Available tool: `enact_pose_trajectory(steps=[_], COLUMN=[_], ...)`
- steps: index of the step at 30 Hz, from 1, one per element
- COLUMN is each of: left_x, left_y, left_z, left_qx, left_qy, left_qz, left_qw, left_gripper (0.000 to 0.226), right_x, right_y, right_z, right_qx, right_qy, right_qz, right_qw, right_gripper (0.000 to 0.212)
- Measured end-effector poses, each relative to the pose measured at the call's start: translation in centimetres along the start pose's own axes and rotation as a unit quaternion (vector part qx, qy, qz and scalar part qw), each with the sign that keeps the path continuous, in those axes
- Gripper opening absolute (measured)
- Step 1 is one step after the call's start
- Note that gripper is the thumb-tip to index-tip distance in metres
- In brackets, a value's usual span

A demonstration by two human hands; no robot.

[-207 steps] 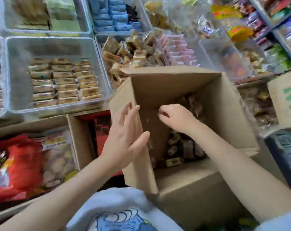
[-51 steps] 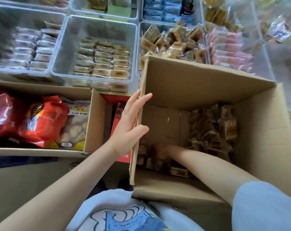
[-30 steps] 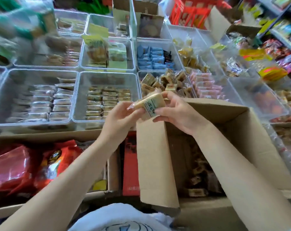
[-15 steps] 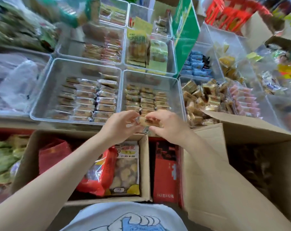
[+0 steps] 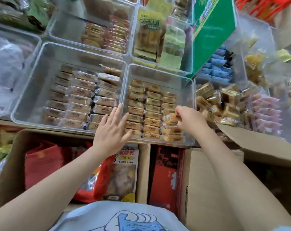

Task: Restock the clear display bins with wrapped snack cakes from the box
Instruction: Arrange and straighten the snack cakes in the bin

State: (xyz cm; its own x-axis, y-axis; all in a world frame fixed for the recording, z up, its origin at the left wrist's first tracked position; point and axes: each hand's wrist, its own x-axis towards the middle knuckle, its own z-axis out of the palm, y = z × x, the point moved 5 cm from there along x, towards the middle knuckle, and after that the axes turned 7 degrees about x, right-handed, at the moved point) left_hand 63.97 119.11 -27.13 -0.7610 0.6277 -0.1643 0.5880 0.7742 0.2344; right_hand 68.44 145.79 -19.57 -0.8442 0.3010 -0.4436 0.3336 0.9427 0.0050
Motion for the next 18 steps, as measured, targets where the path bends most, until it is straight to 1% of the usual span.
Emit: enact_pose_trajectory(steps=[3, 4, 6, 7, 9, 10, 14, 16, 18], left_x=[0.1, 0.0, 0.0, 0.1, 0.1, 0.1, 0.0, 0.0, 0.1], left_y=[0.1, 0.0, 0.0, 0.0, 0.0, 0.0, -0.1, -0.2, -0.3], left_z=[0.0, 0.1, 0.2, 0.3, 0.3, 0.3, 0.2, 0.2, -0.1], left_qx=[0.009, 0.012, 0.018, 0.02, 0.024, 0.025, 0.025, 0.017, 0.007], left_qy=[0.004, 0.002, 0.003, 0.004, 0.004, 0.007, -0.005, -0.023, -0.033], left_qz=[0.002, 0.004, 0.008, 0.01, 0.012, 0.011, 0.013, 0.013, 0.013], left_qw=[1.0, 1.0, 1.0, 1.0, 1.0, 1.0, 1.0, 0.999, 0.999], left_gripper=[0.075, 0.074, 0.072, 0.071, 0.07, 0.07, 0.072, 0.075, 0.08], right_x=[1.1, 1.4, 1.9, 2.1, 2.2, 2.2, 1.6, 0.4, -2.0], right_y=[0.3, 0.3, 0.4, 0.4, 0.2, 0.0, -0.8, -0.9, -0.9], right_z=[2.2, 2.7, 3.3, 3.5, 3.7, 3.9, 4.1, 3.1, 1.1], right_qx=[-0.039, -0.041, -0.028, -0.017, -0.008, -0.014, -0.032, -0.005, 0.054], right_qy=[-0.066, -0.086, -0.113, -0.124, -0.147, -0.15, -0.122, -0.091, -0.04], right_qz=[0.01, 0.011, 0.012, 0.012, 0.02, 0.025, 0.045, 0.047, 0.037], right_qw=[0.997, 0.995, 0.993, 0.992, 0.989, 0.988, 0.991, 0.995, 0.997], right_gripper=[0.023, 0.024, 0.018, 0.02, 0.037, 0.042, 0.046, 0.049, 0.05])
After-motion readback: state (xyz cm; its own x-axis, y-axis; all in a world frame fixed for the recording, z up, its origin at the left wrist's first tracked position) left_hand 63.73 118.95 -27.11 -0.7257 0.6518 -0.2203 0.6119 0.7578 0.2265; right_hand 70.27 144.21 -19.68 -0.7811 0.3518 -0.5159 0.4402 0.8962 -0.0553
